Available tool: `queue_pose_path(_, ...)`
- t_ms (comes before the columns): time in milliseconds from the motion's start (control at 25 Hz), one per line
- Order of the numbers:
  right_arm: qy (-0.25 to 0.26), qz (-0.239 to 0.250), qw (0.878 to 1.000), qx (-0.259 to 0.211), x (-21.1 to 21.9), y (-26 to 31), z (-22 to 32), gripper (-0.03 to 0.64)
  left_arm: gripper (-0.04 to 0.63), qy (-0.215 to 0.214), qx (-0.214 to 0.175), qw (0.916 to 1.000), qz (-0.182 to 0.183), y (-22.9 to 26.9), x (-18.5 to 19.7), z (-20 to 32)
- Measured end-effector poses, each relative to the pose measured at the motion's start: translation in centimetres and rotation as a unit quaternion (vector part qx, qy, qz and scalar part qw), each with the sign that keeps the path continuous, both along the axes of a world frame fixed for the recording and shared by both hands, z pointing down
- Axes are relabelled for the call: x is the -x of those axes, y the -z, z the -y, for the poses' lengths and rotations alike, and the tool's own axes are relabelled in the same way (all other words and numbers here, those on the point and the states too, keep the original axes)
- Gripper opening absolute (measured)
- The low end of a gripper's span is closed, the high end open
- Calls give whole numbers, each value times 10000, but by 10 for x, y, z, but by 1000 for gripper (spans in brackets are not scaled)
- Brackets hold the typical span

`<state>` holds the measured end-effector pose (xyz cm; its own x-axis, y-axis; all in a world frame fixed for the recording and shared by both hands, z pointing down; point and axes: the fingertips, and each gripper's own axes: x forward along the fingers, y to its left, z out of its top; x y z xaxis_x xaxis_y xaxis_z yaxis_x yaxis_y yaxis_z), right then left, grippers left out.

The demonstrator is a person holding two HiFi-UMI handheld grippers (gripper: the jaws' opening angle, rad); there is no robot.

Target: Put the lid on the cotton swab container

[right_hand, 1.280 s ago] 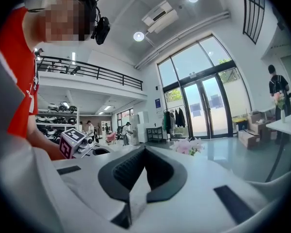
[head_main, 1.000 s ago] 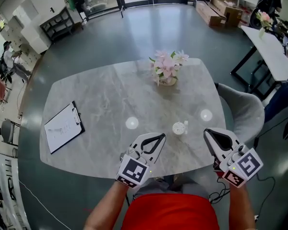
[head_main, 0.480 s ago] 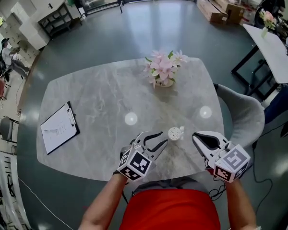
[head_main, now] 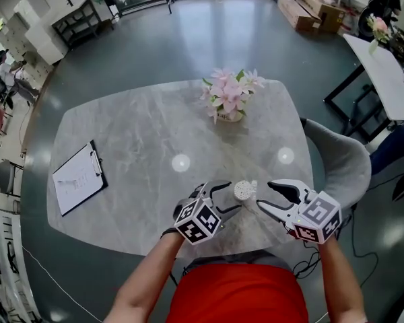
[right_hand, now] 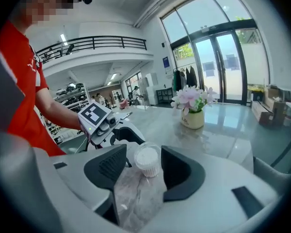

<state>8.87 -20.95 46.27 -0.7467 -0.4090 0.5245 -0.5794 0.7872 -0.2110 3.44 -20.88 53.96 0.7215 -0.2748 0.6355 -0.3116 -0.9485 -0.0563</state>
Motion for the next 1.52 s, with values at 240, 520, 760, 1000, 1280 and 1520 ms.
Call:
queue_pose_path(240,451,-361,9980,266,8,-20,4,300,334,-69,232,9996,-124,-12,-11,9)
queue_pose_path(520,885,-668,9935,265,20,-28,11,316,297,-291,210,9993,-85,-21,-19,8)
queue_pose_path(760,1416,-1105,9837,110,33,-29,10,260,273,-352,183,9992,-50,-25,-21,8)
queue_pose_path(1000,1969,-1727,9650,-138,51,-37,9,232,272,-385,157,9991,-43,-27,-22,9)
queue_pose_path(1280,2291,-2415,9428,-177,66,-55,11,227,267,-403,113,9991,35,-30,-21,9)
queue_pose_path(1520,2414,-3037,9216,78,67,-67,10,253,267,-377,98,9992,23,-30,-21,9)
